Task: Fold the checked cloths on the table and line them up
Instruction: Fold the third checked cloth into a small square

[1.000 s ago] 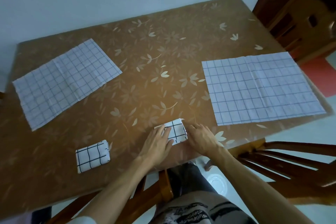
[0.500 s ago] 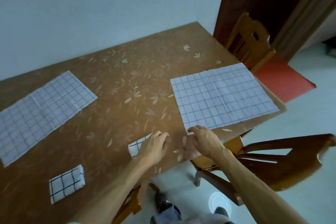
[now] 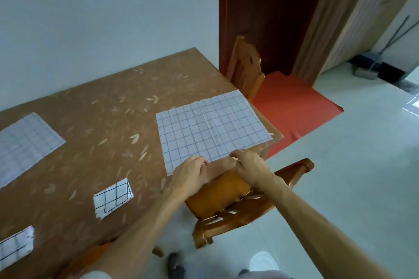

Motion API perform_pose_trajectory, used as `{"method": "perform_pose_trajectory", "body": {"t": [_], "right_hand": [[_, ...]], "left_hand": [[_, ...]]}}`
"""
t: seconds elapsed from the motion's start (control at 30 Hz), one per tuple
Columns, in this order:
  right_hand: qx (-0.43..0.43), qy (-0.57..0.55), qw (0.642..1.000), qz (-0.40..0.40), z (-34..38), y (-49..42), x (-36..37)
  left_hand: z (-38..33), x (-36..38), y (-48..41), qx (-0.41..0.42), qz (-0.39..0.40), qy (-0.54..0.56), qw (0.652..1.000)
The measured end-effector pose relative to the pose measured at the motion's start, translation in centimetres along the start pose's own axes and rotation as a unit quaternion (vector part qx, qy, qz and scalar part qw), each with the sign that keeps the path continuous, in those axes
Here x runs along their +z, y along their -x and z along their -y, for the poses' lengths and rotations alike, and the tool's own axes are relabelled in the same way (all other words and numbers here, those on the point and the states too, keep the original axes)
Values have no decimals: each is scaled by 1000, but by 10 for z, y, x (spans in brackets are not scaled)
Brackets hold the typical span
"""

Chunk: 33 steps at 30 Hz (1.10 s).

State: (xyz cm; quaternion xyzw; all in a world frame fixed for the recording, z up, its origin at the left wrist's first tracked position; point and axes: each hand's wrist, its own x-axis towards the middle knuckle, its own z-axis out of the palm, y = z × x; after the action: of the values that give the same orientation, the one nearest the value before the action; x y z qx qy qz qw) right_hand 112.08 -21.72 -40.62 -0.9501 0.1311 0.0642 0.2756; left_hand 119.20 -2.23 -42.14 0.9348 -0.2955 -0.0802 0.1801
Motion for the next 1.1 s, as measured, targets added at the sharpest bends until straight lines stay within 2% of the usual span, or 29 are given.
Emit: {"method": "perform_pose_trajectory", "body": {"t": [0.3, 0.73, 0.83, 0.97, 1.1], "right_hand": [[14, -35, 999, 11, -58, -6, -30], [93, 48, 988, 116, -129, -112, -36], [150, 39, 981, 116, -144, -144, -40], [234, -16, 964, 123, -153, -171, -35], [362, -55, 926, 95, -151, -190, -23]], "left_hand": [[-55, 21, -37, 6, 7, -24, 1000], [-55, 104, -147, -69, 61, 29, 995], [-64, 125, -166, -78, 91, 42, 992], [-70, 145, -180, -126, 82, 70, 986], [-64, 158, -180, -125, 92, 26, 988]]}}
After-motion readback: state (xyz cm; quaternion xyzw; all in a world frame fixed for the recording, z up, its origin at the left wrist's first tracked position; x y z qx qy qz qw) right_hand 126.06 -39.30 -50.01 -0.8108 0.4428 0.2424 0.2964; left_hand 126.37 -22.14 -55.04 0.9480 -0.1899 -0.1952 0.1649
